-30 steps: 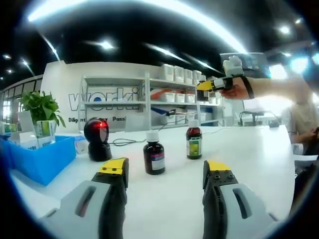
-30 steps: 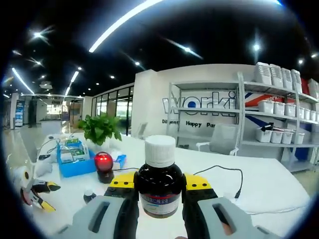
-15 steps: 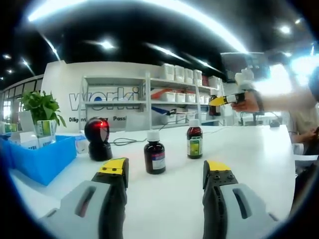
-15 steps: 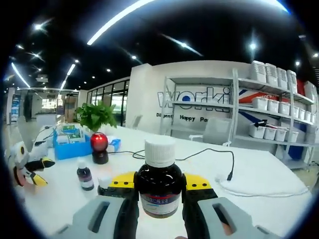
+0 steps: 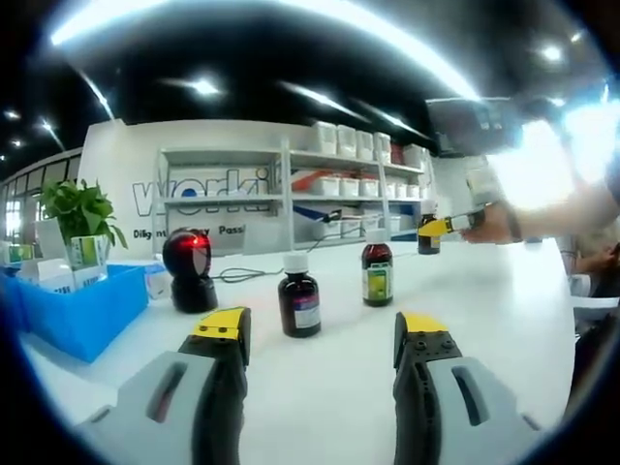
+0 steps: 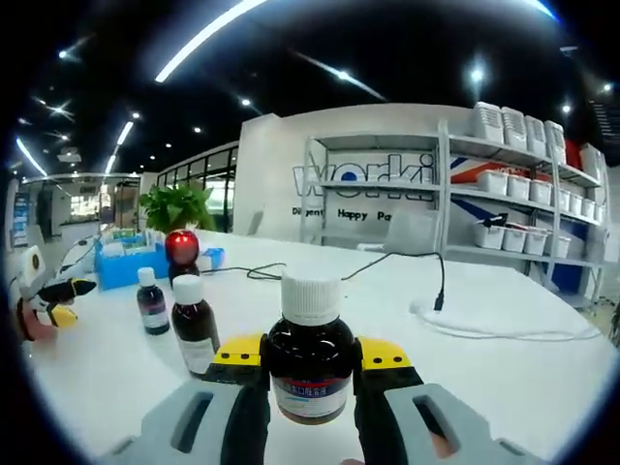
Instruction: Rotate the medicine bottle to make it face forward pick up the medicine bottle inspect the drug traceability code place the medicine on the table
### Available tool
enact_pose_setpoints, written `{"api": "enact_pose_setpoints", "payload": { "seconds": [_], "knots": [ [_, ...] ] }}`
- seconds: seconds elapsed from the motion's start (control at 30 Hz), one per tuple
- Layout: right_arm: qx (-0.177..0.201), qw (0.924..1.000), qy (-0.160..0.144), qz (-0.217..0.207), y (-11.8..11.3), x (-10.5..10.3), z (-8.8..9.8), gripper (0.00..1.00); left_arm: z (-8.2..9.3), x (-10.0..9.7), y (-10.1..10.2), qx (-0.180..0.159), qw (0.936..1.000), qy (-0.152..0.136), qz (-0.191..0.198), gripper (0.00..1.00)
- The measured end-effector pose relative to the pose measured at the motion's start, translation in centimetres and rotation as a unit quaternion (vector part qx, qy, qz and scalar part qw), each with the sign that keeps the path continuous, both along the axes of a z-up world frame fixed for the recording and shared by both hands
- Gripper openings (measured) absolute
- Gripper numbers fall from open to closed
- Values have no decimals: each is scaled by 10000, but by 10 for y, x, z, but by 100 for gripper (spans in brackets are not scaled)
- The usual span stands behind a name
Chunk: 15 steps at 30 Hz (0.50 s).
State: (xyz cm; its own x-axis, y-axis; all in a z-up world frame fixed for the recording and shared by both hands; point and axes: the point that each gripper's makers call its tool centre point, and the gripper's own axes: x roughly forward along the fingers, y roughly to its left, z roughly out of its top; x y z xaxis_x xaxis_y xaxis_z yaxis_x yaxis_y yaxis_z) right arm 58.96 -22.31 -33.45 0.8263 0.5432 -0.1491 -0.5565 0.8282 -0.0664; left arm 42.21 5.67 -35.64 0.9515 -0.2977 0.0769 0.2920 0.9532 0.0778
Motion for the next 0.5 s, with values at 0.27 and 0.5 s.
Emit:
{"api": "enact_pose_setpoints", "payload": {
  "seconds": [0.27, 0.5],
  "knots": [
    [-51, 9999, 77, -115, -11, 9, -22, 28, 0, 0, -1, 9, 10000, 1, -3, 50],
    [-183, 9998, 44, -119, -9, 17, -34, 28, 0, 0, -1, 26, 10000, 4, -3, 50]
  ]
}}
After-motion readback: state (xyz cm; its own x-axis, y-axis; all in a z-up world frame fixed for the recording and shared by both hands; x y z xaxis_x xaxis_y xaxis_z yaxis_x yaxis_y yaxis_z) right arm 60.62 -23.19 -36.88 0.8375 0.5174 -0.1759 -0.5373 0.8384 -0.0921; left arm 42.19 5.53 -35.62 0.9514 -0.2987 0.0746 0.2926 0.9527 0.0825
